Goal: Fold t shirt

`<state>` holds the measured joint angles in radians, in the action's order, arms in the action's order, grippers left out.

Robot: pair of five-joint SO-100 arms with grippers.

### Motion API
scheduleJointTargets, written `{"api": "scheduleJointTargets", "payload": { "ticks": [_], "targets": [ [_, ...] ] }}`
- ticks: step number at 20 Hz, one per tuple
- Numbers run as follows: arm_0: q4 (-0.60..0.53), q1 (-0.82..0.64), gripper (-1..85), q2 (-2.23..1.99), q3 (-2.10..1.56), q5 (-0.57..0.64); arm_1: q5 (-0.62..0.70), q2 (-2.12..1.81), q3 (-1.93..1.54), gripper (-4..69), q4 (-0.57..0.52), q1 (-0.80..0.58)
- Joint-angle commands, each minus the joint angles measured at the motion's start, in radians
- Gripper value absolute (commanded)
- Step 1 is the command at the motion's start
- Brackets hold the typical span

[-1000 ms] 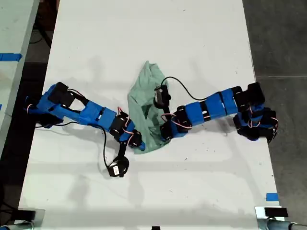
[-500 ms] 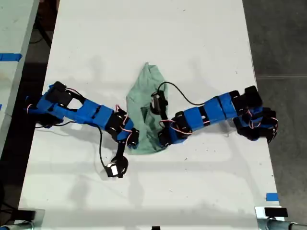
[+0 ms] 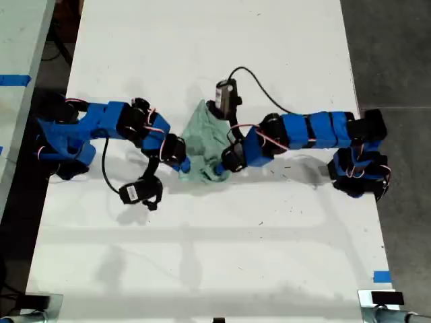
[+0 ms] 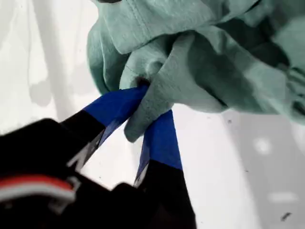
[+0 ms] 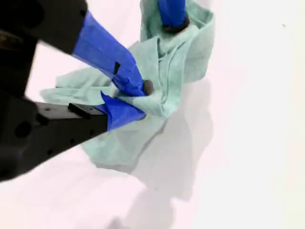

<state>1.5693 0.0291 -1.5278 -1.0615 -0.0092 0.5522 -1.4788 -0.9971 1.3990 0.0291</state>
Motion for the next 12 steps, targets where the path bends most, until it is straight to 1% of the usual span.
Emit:
{"api": "scheduleJointTargets", "payload": {
  "ticks": [1, 3, 4, 5, 6, 7, 8, 9, 10, 12],
  "targets": [
    [0.018, -0.262, -0.3, -0.15, -0.087, 0.149, 0.14, -0.147, 0.009, 1.2, 0.051, -0.176],
    [0.02, -0.459, 1.2, -0.129, -0.12, 0.273, 0.256, -0.141, 0.014, 1.2, 0.087, -0.327],
    [0.02, -0.537, 12.4, -0.095, -0.106, 0.334, 0.314, -0.12, 0.015, 3.1, 0.112, -0.413],
    [0.018, -0.609, 18.4, -0.055, -0.098, 0.391, 0.382, -0.094, 0.015, 12.2, 0.123, -0.491],
    [0.02, -0.675, 21.3, -0.018, -0.097, 0.443, 0.431, -0.066, 0.017, 27.2, 0.132, -0.566],
    [0.021, -0.732, 22.3, 0.017, -0.097, 0.485, 0.465, -0.038, 0.023, 36.4, 0.141, -0.63],
    [0.023, -0.775, 23.4, 0.038, -0.097, 0.52, 0.488, -0.021, 0.025, 41.8, 0.15, -0.687],
    [0.025, -0.815, 23.9, 0.044, -0.101, 0.543, 0.502, -0.011, 0.029, 43.1, 0.172, -0.739],
    [0.026, -0.844, 23.9, 0.038, -0.103, 0.557, 0.511, -0.006, 0.04, 40.3, 0.204, -0.784],
    [0.028, -0.87, 22.5, -0.035, -0.104, 0.56, 0.486, -0.015, 0.066, 33.8, 0.305, -0.857]
  ]
}}
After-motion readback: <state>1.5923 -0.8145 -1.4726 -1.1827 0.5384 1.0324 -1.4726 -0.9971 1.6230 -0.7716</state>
